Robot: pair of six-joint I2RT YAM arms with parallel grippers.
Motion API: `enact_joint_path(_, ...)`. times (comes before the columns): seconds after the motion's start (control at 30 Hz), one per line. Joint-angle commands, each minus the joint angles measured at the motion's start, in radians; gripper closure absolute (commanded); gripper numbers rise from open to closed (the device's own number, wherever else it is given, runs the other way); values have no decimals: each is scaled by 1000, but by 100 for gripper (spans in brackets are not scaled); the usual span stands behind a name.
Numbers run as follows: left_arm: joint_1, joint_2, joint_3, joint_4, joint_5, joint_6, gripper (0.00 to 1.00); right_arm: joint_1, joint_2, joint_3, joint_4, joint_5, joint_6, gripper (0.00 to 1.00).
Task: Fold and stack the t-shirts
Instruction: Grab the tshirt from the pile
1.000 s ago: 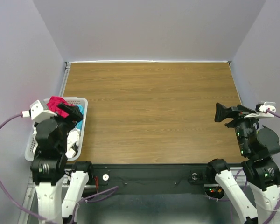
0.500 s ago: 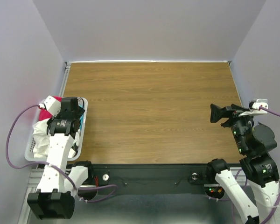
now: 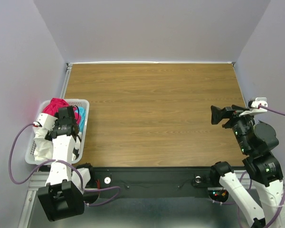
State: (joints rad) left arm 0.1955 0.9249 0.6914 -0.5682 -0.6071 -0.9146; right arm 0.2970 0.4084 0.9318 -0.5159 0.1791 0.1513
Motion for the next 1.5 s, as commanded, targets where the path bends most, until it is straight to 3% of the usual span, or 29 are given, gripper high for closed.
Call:
enact_joint_path(0.0, 28, -3, -58, 22, -37, -24, 15, 14, 27, 12, 31, -17, -21, 0)
enact_joint_path(0.13, 33, 2, -86, 44, -26, 2, 48, 14, 49, 19, 33, -33, -12, 0)
enact_joint_path(0.17, 32, 0, -84, 44, -22, 8, 69, 14, 52, 21, 33, -39, -10, 0)
enact_joint_path(0.2, 33, -12, -72, 44, -11, 25, 80, 16, 53, 21, 33, -41, -10, 0)
enact_joint_path(0.23, 33, -18, -60, 34, -5, 34, 98, 17, 59, 24, 33, -41, -10, 0)
enact_joint_path(0.27, 33, -27, -44, 27, 0, 48, 100, 16, 63, 25, 33, -43, -10, 0)
enact_joint_path(0.47, 30, -119, 164, -48, 53, 121, 100, 22, 93, 38, 40, -39, -13, 0)
enact_joint_path(0.77, 9, -172, 451, -61, 366, 112, 100, 27, 133, 55, 57, -69, -6, 0)
enact_joint_path(1.17, -27, -135, 606, 85, 673, 129, 100, 27, 173, 84, 62, -105, 13, 0)
enact_joint_path(1.27, -92, -100, 640, 149, 759, 122, 100, 27, 182, 94, 60, -116, 31, 0)
enact_joint_path(1.43, -401, -57, 680, 280, 652, 111, 100, 27, 190, 102, 59, -122, 65, 0)
enact_joint_path(1.47, -504, -43, 680, 322, 646, 109, 100, 27, 190, 102, 57, -128, 71, 0)
